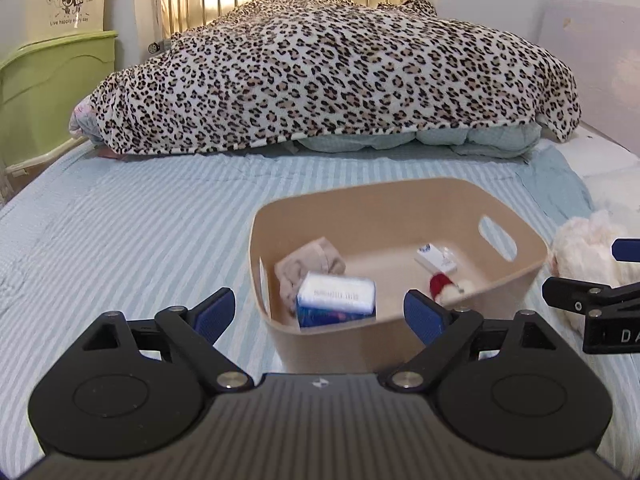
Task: Organize objects
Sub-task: 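Grasp the black cube box with the left tool while the right tool grasps the small Hello Kitty box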
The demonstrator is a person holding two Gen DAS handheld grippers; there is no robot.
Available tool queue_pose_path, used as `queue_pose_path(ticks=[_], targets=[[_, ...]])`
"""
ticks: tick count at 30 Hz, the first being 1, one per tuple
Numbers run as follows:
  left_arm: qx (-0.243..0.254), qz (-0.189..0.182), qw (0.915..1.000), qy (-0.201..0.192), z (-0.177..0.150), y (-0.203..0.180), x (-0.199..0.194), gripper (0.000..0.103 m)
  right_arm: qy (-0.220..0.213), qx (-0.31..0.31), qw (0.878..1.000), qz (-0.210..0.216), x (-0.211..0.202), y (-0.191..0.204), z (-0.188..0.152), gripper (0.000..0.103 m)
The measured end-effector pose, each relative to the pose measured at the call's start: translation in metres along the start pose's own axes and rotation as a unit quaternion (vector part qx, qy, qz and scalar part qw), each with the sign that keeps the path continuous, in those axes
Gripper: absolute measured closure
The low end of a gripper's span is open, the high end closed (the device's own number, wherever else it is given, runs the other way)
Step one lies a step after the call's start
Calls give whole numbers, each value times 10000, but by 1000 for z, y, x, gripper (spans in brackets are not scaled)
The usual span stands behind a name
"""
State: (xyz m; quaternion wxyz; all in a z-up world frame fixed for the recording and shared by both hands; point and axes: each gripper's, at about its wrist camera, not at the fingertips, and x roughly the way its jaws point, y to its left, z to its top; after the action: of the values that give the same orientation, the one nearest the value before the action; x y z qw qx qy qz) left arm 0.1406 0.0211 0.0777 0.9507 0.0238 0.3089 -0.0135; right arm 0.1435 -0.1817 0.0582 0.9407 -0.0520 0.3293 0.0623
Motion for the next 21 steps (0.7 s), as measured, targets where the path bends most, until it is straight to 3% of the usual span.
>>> queue_pose_path(ticks=[7, 21], targets=[[143, -127, 9996, 218, -33, -4, 3, 11, 421, 50, 9990, -152, 15, -11, -35, 0], [225, -300, 9965, 754, -78, -22, 56, 11, 1191, -10, 9927, -173, 75, -29, -82, 0]])
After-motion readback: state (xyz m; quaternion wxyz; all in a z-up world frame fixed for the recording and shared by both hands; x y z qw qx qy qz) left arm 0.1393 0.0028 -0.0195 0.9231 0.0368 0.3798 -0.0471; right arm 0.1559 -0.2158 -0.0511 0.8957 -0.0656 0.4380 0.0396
